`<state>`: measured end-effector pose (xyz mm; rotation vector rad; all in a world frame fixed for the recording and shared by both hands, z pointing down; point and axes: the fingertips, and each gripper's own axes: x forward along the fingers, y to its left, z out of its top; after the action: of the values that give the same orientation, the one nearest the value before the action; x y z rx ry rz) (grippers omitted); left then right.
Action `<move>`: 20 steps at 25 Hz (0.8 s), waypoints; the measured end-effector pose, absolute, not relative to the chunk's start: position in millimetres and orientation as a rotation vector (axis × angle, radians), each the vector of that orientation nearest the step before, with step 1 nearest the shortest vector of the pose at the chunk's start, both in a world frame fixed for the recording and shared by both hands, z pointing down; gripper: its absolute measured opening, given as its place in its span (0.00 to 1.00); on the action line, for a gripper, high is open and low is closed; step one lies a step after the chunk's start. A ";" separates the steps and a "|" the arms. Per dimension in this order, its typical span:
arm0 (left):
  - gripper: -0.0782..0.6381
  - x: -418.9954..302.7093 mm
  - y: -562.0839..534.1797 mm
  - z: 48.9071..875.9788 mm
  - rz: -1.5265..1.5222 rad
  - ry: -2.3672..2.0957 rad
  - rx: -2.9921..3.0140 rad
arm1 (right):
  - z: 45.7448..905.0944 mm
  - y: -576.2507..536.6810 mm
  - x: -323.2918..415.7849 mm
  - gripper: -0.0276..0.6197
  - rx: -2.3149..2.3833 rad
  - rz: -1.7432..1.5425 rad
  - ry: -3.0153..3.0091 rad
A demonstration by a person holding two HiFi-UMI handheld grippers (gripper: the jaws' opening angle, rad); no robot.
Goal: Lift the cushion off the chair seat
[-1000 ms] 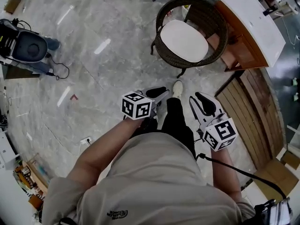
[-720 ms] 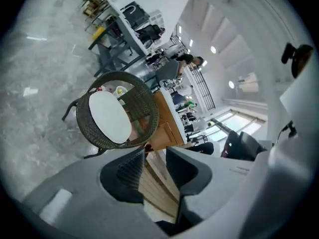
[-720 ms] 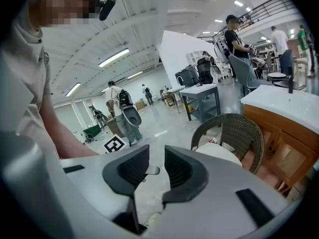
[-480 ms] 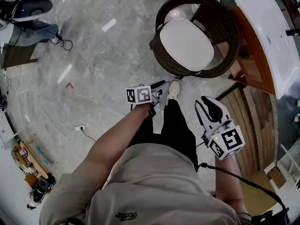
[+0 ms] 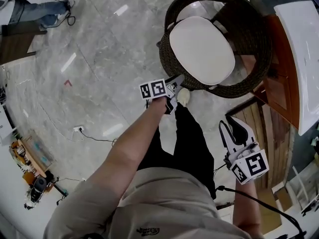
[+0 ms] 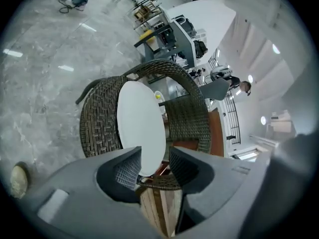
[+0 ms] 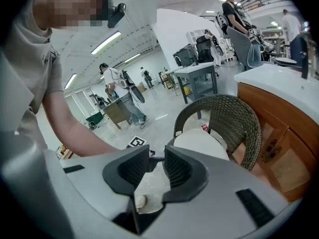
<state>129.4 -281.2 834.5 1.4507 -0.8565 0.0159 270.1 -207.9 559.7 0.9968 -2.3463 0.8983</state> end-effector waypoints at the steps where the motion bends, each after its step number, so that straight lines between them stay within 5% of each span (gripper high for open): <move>1: 0.33 131.8 -287.0 846.0 0.015 -0.865 1.441 | 568.2 -211.8 272.7 0.20 0.992 0.905 -2.343; 20: 0.39 151.3 -337.3 960.5 0.026 -0.961 1.287 | 643.0 -220.1 284.5 0.20 0.957 1.080 -2.279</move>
<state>151.3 -337.3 960.5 1.2874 -0.9611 0.0262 284.5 -220.1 643.0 0.9567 -2.2794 1.0801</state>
